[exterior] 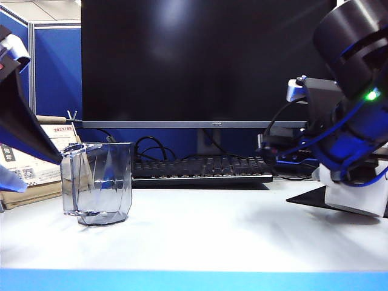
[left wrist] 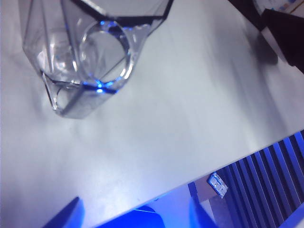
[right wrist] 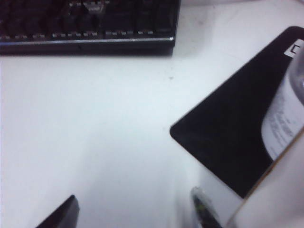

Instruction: Swap the positions of the transparent plastic cup and the white ceramic cup.

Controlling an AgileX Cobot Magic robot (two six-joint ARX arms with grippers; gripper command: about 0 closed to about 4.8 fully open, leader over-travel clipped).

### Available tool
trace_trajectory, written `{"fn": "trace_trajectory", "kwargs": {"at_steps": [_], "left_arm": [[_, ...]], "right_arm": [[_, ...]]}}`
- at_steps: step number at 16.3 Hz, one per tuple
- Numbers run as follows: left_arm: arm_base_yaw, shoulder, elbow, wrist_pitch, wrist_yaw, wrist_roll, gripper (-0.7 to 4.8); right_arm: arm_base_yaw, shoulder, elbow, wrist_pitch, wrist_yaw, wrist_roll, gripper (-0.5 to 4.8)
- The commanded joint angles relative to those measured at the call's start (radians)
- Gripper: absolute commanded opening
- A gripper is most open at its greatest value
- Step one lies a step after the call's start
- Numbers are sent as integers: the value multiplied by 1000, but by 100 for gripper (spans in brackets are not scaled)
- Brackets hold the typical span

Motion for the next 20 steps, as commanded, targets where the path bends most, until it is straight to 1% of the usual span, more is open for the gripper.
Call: {"fn": "trace_trajectory", "kwargs": {"at_steps": [1, 2, 9, 10, 11, 12, 15, 16, 18, 20], "left_arm": [[0, -2, 2, 20, 1, 16, 290], [0, -2, 2, 20, 1, 16, 290], [0, -2, 3, 23, -7, 16, 290], [0, -2, 3, 24, -7, 16, 290], [0, -2, 3, 24, -7, 16, 290], [0, -2, 3, 24, -7, 16, 290], [0, -2, 3, 24, -6, 16, 290], [0, -2, 3, 24, -6, 15, 290], [0, -2, 3, 24, -6, 16, 290], [0, -2, 3, 24, -6, 15, 290]], "right_arm": [[-3, 56, 2, 79, 14, 6, 271], [-3, 64, 3, 89, 11, 7, 262], [-3, 63, 2, 75, 11, 6, 261], [-3, 64, 2, 61, 12, 6, 252], [-3, 64, 2, 56, 15, 6, 220], [-3, 64, 2, 60, 23, 6, 210], [-3, 64, 3, 87, 90, 6, 208], [-4, 64, 3, 94, 104, 6, 177], [-5, 64, 3, 97, 137, 6, 159], [-6, 64, 3, 98, 139, 6, 119]]}}
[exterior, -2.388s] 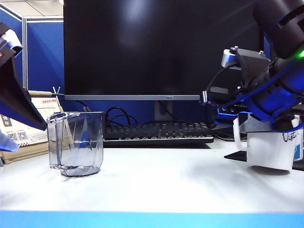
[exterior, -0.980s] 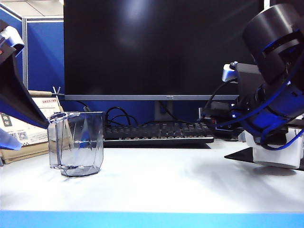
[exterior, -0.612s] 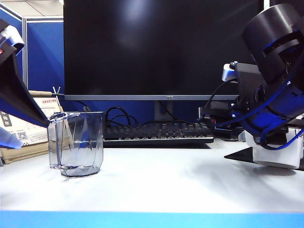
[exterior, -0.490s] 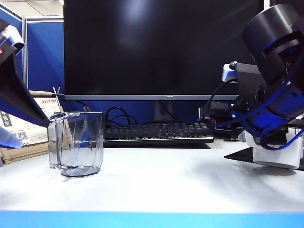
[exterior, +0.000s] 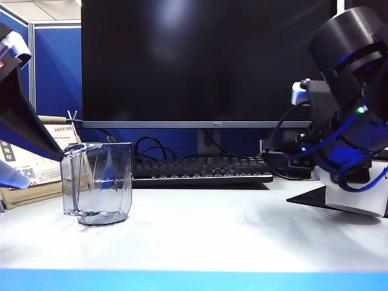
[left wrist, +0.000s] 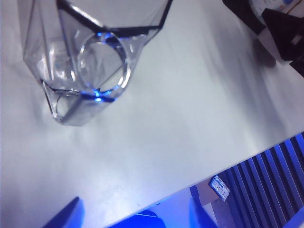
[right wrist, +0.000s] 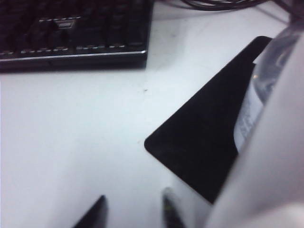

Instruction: Swap the positions of the transparent plastic cup and the white ceramic cup.

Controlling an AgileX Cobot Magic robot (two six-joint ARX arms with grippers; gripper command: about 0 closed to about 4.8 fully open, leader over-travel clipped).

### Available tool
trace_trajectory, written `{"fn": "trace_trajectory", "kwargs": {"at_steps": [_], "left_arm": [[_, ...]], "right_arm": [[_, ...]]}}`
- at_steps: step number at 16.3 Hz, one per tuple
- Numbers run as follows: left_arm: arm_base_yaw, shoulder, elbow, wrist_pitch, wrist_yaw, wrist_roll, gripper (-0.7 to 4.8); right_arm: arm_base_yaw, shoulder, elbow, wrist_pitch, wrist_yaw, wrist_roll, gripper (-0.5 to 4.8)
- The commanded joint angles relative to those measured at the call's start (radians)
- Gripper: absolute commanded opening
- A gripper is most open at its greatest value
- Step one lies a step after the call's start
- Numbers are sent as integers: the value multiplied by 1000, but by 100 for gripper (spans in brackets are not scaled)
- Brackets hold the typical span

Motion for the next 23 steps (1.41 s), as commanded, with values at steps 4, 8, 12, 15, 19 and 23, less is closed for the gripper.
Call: {"fn": "trace_trajectory", "kwargs": {"at_steps": [4, 8, 12, 15, 19, 23], "left_arm": [[0, -3, 3, 10, -2, 4, 290], [0, -3, 3, 10, -2, 4, 290], [0, -3, 3, 10, -3, 5, 290], [0, -3, 3, 15, -3, 4, 274], [1, -3, 3, 43, -6, 4, 267], [1, -3, 3, 44, -25, 4, 267]], "right_arm": [[-5, -1, 0, 1, 20, 2, -6], [-5, -1, 0, -51, -5, 2, -6], [-1, -1, 0, -80, -47, 8, -6], [-1, -1, 1, -69, -127, 8, -6], [0, -1, 27, -82, -240, 7, -6], [0, -1, 102, -127, -323, -31, -6]]}}
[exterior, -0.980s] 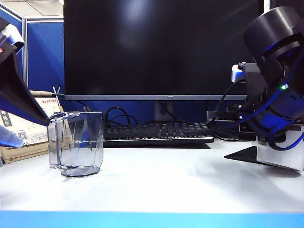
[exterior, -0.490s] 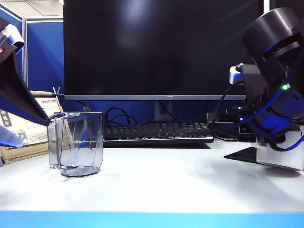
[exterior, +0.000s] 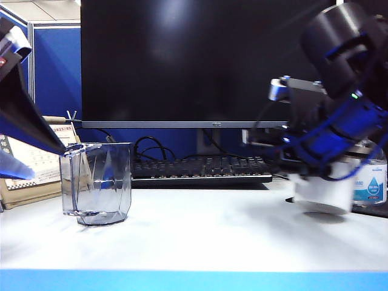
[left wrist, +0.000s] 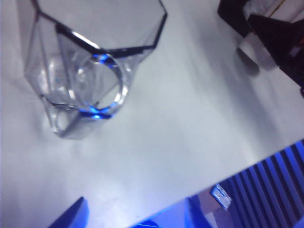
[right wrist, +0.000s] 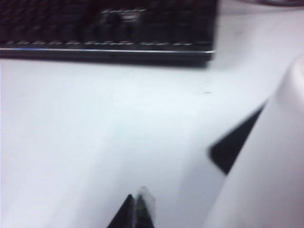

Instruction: Swap the positions of the transparent plastic cup and the white ceramic cup.

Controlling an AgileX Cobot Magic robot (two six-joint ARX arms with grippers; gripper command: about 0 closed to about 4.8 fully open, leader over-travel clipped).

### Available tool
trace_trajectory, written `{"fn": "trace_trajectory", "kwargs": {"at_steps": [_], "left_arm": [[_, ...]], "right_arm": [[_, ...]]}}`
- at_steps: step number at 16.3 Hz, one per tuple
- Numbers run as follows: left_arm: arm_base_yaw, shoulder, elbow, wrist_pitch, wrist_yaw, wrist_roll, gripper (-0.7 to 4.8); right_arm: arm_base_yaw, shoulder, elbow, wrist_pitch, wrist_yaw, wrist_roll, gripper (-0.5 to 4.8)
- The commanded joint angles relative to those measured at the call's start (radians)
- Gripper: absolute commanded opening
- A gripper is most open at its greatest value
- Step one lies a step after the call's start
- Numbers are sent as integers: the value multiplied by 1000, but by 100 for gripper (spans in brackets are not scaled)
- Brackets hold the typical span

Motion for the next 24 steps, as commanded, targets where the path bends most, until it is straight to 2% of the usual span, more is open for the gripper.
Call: {"fn": "trace_trajectory", "kwargs": {"at_steps": [1, 2, 3, 10, 14, 18, 20, 24], "left_arm": [[0, 0, 3, 13, -12, 4, 262], [0, 0, 3, 12, -19, 4, 205], [0, 0, 3, 12, -27, 4, 201], [0, 0, 3, 12, -31, 4, 201], [0, 0, 3, 12, -57, 5, 201], [0, 0, 3, 12, -56, 4, 200], [0, 0, 2, 12, -56, 4, 176], [0, 2, 2, 13, -50, 4, 183]], "right_arm": [[4, 2, 32, -33, -87, -6, -6], [4, 2, 42, -52, -90, -6, -6], [4, 2, 44, -63, -97, -7, -6], [5, -53, 67, -97, -198, -56, -6], [5, -90, 166, -237, -217, -138, -6], [5, -93, 174, -250, -222, -138, -6], [5, -97, 184, -275, -235, -138, -6], [15, -164, 220, -334, -243, -161, -6]]}}
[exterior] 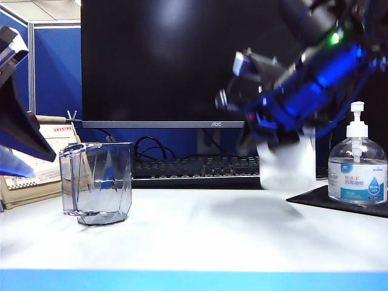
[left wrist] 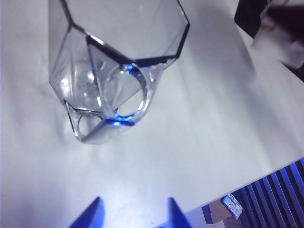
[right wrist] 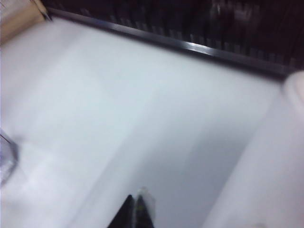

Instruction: Swap the positions of the transparent plastic cup and the white ceramic cup.

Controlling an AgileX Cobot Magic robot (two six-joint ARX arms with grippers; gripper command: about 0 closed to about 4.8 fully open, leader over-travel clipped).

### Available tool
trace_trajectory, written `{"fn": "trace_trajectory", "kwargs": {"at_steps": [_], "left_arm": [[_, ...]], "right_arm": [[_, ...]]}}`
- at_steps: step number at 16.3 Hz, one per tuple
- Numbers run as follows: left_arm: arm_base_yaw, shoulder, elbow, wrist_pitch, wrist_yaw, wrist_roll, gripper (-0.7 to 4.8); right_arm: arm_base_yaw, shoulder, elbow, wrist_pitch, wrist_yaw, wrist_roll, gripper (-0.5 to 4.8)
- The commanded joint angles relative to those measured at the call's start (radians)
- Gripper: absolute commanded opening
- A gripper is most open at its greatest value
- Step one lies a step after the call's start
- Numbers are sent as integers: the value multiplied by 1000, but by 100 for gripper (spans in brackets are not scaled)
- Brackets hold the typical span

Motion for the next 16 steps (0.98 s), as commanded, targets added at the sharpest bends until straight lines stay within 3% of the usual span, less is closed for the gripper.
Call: {"fn": "trace_trajectory", "kwargs": {"at_steps": [1, 2, 3, 4, 7, 13, 16], "left_arm": [[0, 0, 2, 13, 10, 1, 184], [0, 0, 2, 13, 16, 2, 192], [0, 1, 2, 21, 20, 4, 259], [0, 9, 2, 27, 12, 14, 284], [0, 66, 2, 47, -2, 55, 309], [0, 280, 3, 245, -2, 57, 310], [0, 299, 4, 266, -22, 58, 310]], "right_arm": [[3, -58, 32, 20, 0, -26, -6], [3, -71, 32, 20, 1, -26, -6], [3, -84, 32, 14, 1, -32, -6], [3, -89, 32, 12, 1, -32, -6], [3, -89, 32, 5, 0, -32, -6], [3, -97, 32, -2, 0, -33, -6], [3, -97, 32, -2, -3, -33, -6]]}}
